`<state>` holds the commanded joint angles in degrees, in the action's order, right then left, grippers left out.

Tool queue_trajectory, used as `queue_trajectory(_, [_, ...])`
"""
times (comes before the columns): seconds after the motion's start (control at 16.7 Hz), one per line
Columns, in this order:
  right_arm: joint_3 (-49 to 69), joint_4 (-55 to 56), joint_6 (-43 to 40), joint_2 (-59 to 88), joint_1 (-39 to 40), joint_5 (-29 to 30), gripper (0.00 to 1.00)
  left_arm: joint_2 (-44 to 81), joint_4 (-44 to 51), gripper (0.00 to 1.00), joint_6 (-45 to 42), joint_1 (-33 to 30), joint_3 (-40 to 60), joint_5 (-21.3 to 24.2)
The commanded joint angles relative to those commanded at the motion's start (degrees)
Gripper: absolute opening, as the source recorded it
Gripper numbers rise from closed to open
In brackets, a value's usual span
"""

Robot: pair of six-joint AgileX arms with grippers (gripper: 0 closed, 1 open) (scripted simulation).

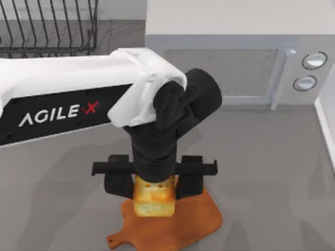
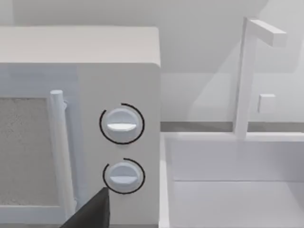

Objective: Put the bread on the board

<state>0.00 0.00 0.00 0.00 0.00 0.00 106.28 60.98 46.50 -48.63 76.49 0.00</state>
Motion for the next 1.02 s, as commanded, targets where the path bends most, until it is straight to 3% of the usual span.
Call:
queue_trajectory(0.48, [0.0,0.0,0.0,0.0,0.0,0.0,1.0,-0.28,-0.71,0.0,2.48,-1.65,-0.41,-0.12])
queue_trajectory(1.02, [0.0,0.0,0.0,0.0,0.0,0.0,1.0,2.52,-9.88,0.0,2.49,-1.78,-6.38,-0.12])
